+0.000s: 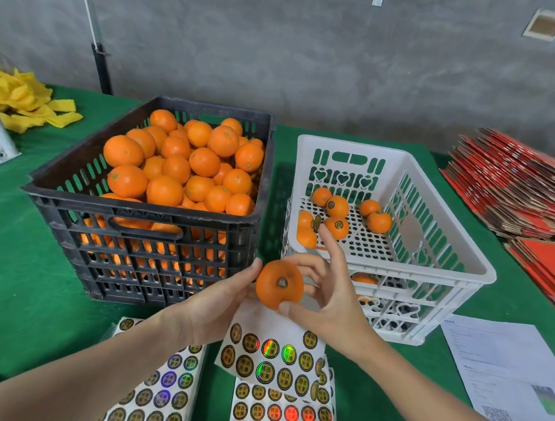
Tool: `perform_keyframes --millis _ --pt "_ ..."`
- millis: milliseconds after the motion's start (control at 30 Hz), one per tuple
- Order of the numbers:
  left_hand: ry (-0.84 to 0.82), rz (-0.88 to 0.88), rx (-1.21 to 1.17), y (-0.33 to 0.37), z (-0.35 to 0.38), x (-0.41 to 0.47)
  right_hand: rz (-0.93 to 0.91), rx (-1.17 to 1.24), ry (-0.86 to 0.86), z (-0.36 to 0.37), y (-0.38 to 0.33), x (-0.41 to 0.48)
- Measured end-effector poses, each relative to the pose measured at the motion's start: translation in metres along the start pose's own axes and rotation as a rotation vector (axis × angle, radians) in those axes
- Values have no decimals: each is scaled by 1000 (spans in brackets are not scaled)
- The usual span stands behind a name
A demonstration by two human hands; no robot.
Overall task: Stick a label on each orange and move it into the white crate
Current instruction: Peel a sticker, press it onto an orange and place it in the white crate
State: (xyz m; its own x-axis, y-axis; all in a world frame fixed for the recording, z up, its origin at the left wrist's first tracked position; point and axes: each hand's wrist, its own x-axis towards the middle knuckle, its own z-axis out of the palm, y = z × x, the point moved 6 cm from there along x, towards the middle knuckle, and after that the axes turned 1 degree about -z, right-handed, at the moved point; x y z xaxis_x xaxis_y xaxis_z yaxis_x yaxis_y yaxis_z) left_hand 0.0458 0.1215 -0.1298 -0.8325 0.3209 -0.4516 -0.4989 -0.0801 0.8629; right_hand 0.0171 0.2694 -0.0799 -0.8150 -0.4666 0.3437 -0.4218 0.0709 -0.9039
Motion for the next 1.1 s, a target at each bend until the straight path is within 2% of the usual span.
perform_keyframes --millis 133,333,400,467,533,667,733,767,800,867,900,967,1000,1100 --pt "-16 23 -4 2 3 0 3 -55 -6 -1 0 -1" --pt "-104 -40 17 -22 4 11 -17 -191 -10 -3 -2 0" --pt "-28 -25 182 -40 -4 19 -12 -204 -24 -2 -1 1" --pt "83 -4 495 -56 -11 26 -3 -214 -34 -1 2 0" --pt "109 44 736 -68 -10 32 -2 -230 -49 0 5 0" --pt "101 1 896 -87 -12 41 -7 -244 -85 3 10 -2" --pt "203 -31 1049 -82 -17 40 -8 -249 -97 4 12 -3" --pt "264 4 1050 -74 -18 39 -7 -252 -105 6 13 -4" --pt "324 74 937 -63 -19 35 -7 -256 -111 7 14 -4" --pt "422 196 498 -38 -22 25 -7 -260 -113 9 14 -4" --pt "429 204 289 -31 -23 20 -6 -262 -114 10 14 -3" --pt "423 189 114 -19 -25 12 -5 -268 -125 12 13 0" --pt "383 184 75 -16 -26 11 -4 -275 -135 14 12 1" --pt "122 116 -84 -17 -18 10 11 -297 -187 26 12 4"
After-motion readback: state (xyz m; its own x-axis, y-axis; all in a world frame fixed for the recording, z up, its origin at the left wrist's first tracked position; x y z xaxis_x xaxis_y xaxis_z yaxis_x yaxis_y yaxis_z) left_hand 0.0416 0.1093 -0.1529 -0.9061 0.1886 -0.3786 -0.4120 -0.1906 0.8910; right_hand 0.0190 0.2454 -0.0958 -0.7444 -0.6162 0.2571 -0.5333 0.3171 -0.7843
